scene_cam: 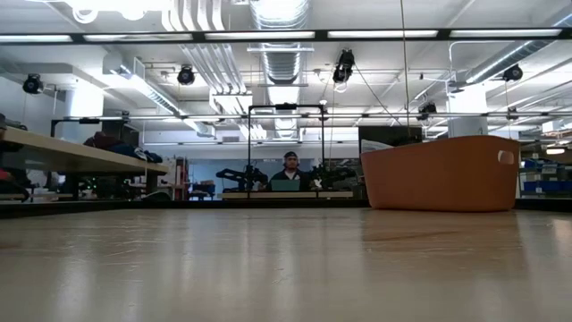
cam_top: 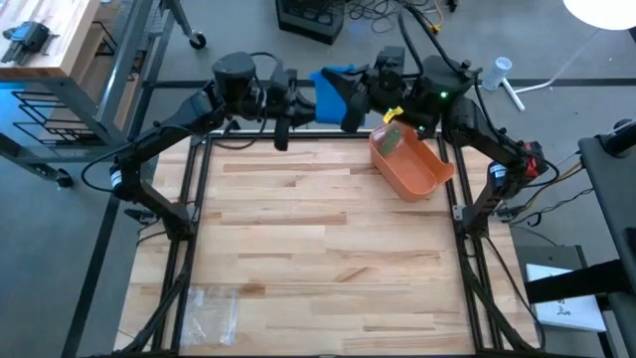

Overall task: Roll bandage
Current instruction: Roll the blue bandage

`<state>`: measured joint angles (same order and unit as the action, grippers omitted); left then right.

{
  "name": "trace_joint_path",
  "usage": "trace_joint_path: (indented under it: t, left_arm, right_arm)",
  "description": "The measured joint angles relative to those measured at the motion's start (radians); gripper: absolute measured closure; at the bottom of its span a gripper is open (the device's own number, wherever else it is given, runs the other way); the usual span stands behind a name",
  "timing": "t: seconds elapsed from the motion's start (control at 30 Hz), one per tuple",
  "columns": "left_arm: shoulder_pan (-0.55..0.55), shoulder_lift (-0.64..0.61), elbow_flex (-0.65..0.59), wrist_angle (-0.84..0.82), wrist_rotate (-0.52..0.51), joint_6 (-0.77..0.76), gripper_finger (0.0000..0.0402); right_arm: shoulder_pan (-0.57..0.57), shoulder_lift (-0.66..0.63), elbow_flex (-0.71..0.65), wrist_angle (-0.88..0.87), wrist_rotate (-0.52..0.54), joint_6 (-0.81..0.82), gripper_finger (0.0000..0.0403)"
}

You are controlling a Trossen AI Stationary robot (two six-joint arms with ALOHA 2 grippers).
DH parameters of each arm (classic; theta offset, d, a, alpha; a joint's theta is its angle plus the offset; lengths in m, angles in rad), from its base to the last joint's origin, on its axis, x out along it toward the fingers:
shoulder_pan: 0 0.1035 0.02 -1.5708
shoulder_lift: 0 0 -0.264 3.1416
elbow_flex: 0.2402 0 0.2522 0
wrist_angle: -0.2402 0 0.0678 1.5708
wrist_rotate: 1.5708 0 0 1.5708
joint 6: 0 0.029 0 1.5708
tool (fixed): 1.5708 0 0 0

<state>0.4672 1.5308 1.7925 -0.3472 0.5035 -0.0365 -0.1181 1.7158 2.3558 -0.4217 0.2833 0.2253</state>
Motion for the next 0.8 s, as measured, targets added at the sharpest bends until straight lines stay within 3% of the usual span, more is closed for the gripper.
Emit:
trace_joint_path:
  t: [0.37,0.67,0.8]
  left_arm:
    - [-0.068,-0.028,-0.001,-0.012,0.008,0.033,0.0393]
    - [-0.063,-0.041,-0.001,-0.099,-0.16,0.095,0.0393]
    - [-0.055,-0.041,-0.001,-0.1,-0.288,0.07,0.0393]
  right_arm:
    - [-0.028,-0.002,0.0,-0.112,0.064,0.067,0.0403]
    - [-0.013,-0.028,0.0,-0.058,0.05,0.063,0.0403]
    - [0.012,-0.036,0.0,-0.052,0.05,0.047,0.0403]
